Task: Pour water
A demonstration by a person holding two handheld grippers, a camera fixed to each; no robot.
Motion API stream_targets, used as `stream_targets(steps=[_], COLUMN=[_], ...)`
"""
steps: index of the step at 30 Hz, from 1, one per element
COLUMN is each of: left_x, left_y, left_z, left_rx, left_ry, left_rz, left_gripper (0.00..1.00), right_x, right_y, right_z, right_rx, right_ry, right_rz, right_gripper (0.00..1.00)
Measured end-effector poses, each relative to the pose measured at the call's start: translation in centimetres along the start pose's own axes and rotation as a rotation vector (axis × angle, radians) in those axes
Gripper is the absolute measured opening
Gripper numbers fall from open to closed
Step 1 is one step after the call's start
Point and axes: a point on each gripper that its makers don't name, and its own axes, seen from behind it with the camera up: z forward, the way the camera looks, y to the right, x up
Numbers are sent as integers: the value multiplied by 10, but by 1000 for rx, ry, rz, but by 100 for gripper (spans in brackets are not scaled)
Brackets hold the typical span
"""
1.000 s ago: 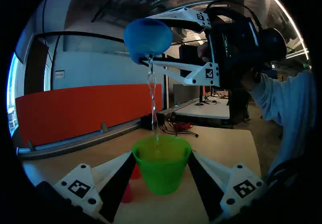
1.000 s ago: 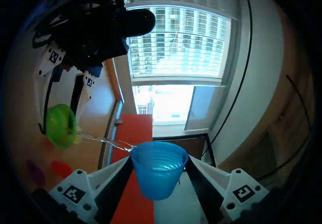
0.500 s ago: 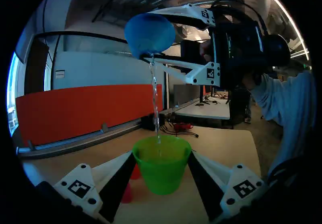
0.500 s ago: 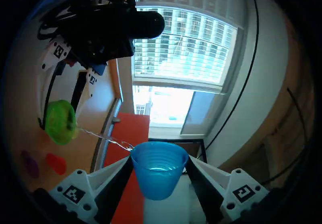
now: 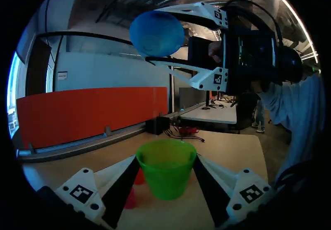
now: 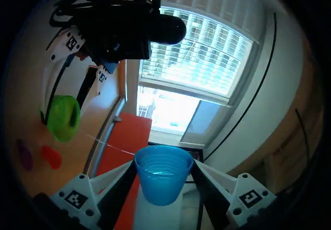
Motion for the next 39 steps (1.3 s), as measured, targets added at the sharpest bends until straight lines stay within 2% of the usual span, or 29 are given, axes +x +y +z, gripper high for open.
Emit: stream_targets(steps=[4,9,12,15,18,21,29,39], left_x=[0,0,0,1,2,2,5,9], left_y=[-1,-1,-1,-1,-1,-2,-4,-5], left_z=[0,0,0,0,0,0,-1,-3], left_rx=[2,3,4,5,6,9,17,24], left_ry=[1,2,2,2,2,3,4,4], left_rz=[-2,-4,-3,-1,0,1,10,24], left_gripper=[87,87,87,87,87,87,87,87], right_x=[4,8,8,5,-1,-7,-18,-8], right_y=[-1,-1,-1,-3,-5,-7,-16,-25], right_z=[0,-1,-2,-4,-7,-12,-24,-35], right_rx=[-3,-7,-9,-10,-9,-6,-1,13], right_ry=[5,14,14,11,7,5,-2,16], right_rz=[-25,-28,-9,40,121,229,547,929], right_gripper=[91,91,91,91,91,91,91,91])
